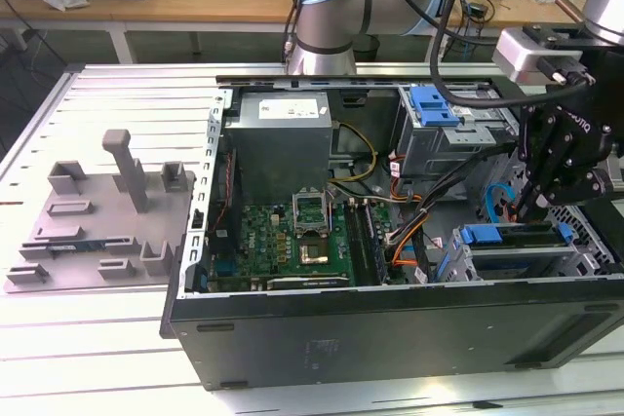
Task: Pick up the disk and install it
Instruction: 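Insert the second disk wire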
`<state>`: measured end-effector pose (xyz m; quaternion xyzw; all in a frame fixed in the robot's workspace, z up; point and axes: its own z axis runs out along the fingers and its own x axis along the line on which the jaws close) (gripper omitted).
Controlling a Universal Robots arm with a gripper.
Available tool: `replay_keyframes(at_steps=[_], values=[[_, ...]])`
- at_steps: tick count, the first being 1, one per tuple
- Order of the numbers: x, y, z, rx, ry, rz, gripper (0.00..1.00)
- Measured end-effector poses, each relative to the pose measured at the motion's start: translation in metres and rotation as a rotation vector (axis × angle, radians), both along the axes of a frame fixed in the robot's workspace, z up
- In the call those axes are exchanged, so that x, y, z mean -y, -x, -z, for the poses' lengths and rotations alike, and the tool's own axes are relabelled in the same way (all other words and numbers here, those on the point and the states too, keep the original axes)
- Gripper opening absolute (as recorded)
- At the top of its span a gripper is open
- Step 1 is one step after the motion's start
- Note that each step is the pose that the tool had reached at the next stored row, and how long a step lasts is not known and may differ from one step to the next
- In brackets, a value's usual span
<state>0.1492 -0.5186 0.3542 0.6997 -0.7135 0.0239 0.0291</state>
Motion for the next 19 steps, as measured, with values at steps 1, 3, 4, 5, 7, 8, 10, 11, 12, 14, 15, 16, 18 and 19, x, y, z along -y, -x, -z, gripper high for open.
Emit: replay_keyframes(at_steps=[1,3,4,5,7,8,10,11,12,14,15,16,18,19], values=[[0.0003,0.0000,0.0003,0.0004,-0.0021,0.000,0.16],[0.0011,-0.0001,0.0011,0.0014,-0.0054,0.000,0.16],[0.0013,-0.0001,0.0015,0.0019,-0.0065,0.000,0.16],[0.0016,-0.0001,0.0017,0.0023,-0.0075,0.000,0.16],[0.0016,-0.0001,0.0017,0.0024,-0.0076,0.000,0.16],[0.0017,-0.0001,0.0018,0.0024,-0.0077,0.000,0.16],[0.0017,-0.0001,0.0018,0.0023,-0.0076,0.000,0.16],[0.0021,-0.0001,0.0018,0.0025,-0.0082,0.000,0.16],[0.0028,-0.0001,0.0018,0.0027,-0.0087,0.000,0.16],[0.0051,-0.0001,0.0019,0.0059,-0.0131,0.000,0.16],[0.0055,-0.0001,0.0020,0.0077,-0.0150,0.000,0.16],[0.0057,-0.0001,0.0021,0.0098,-0.0166,0.000,0.16],[0.0058,0.0000,0.0025,0.0134,-0.0177,0.000,0.16],[0.0058,0.0001,0.0029,0.0143,-0.0179,0.000,0.16]])
